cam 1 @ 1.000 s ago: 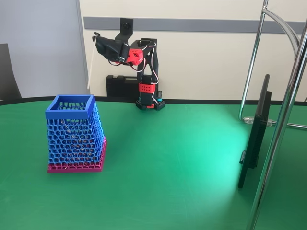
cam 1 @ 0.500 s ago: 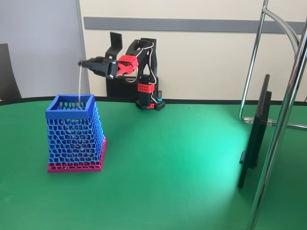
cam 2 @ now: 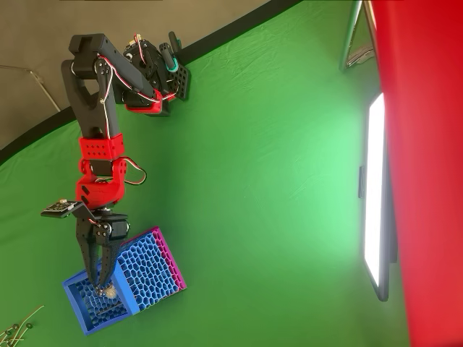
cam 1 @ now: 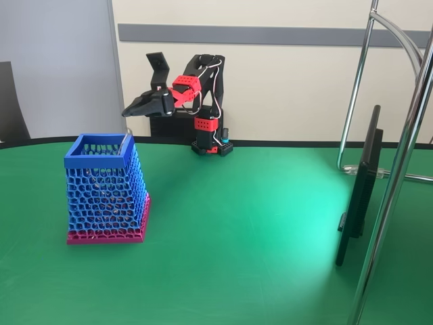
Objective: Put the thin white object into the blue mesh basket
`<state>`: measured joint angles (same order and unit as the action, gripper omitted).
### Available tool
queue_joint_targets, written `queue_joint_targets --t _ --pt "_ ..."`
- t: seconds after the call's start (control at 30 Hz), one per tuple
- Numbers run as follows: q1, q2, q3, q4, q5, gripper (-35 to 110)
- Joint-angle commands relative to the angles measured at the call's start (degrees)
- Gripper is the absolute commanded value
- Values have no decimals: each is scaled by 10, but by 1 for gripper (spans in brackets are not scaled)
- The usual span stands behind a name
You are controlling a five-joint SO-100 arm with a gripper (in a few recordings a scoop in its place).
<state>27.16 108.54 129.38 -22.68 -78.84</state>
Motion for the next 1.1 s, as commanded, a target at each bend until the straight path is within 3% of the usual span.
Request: queue_joint_targets --t 0.0,0.2,0.47,0.6,0.83,1.07 --pt "22 28 8 3 13 14" --pt "56 57 7 3 66 14" --pt "-12 200 91 18 192 8" --pt "-64 300 99 149 298 0" --pt "-151 428 108 375 508 0" --pt "-225 575 245 465 628 0"
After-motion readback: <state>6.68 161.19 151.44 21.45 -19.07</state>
